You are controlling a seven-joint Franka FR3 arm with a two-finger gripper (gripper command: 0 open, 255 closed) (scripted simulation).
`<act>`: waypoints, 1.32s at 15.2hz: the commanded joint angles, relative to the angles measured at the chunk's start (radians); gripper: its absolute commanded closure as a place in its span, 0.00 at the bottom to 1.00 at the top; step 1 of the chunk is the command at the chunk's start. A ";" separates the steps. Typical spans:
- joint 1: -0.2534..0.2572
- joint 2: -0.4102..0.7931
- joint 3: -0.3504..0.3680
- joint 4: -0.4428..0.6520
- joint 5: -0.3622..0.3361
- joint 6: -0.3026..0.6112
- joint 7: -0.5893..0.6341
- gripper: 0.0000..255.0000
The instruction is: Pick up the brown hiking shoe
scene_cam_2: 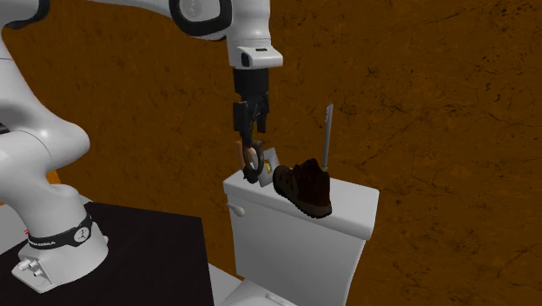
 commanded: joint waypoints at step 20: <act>0.088 0.625 0.053 0.573 -0.032 0.043 0.121 0.00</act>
